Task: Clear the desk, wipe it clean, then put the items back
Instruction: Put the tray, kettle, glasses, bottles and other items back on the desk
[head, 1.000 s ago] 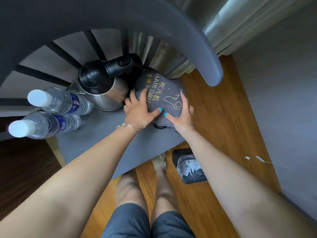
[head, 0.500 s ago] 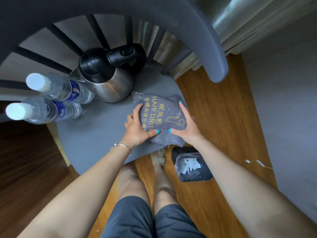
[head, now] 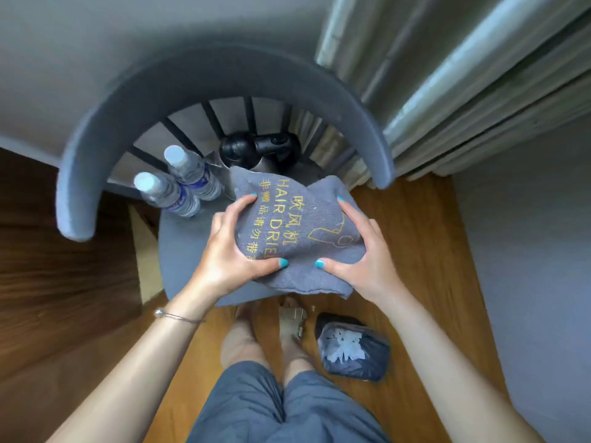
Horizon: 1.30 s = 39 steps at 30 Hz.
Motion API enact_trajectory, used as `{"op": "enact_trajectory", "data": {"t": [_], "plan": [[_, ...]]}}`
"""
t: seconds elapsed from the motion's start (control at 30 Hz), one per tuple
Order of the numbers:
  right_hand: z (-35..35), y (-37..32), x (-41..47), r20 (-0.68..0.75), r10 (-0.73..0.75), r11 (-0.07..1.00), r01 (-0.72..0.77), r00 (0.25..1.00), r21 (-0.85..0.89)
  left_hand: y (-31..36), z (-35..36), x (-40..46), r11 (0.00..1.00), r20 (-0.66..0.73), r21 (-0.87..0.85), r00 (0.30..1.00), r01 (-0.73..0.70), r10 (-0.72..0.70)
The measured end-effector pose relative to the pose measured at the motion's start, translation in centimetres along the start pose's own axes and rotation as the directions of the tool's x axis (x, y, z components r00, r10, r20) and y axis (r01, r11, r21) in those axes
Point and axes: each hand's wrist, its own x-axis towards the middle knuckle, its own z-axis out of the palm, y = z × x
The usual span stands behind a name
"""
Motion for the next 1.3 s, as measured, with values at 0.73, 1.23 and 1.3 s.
{"op": "enact_trajectory", "data": {"t": [0.73, 1.23, 1.3], "plan": [[0.2, -34.8, -3.3, 0.170, -0.726, 0.686, 0.687, 0.666, 0.240, 17.1, -26.2, -18.4, 0.982, -0.634, 0.101, 0.750, -0.162, 0.189], [29.5, -48.1, -6.6, 0.555, -0.690, 0.630, 0.763, 0.465, 0.144, -1.6, -44.6, -29.8, 0.994, -0.873, -0.088, 0.477, 0.057, -0.104], [33.7, -49.1, -6.2, 0.540, -0.685, 0.636, 0.762, 0.488, 0.118, -4.0, -46.4, -29.9, 0.990, -0.879, -0.127, 0.456, 0.066, -0.143]]}}
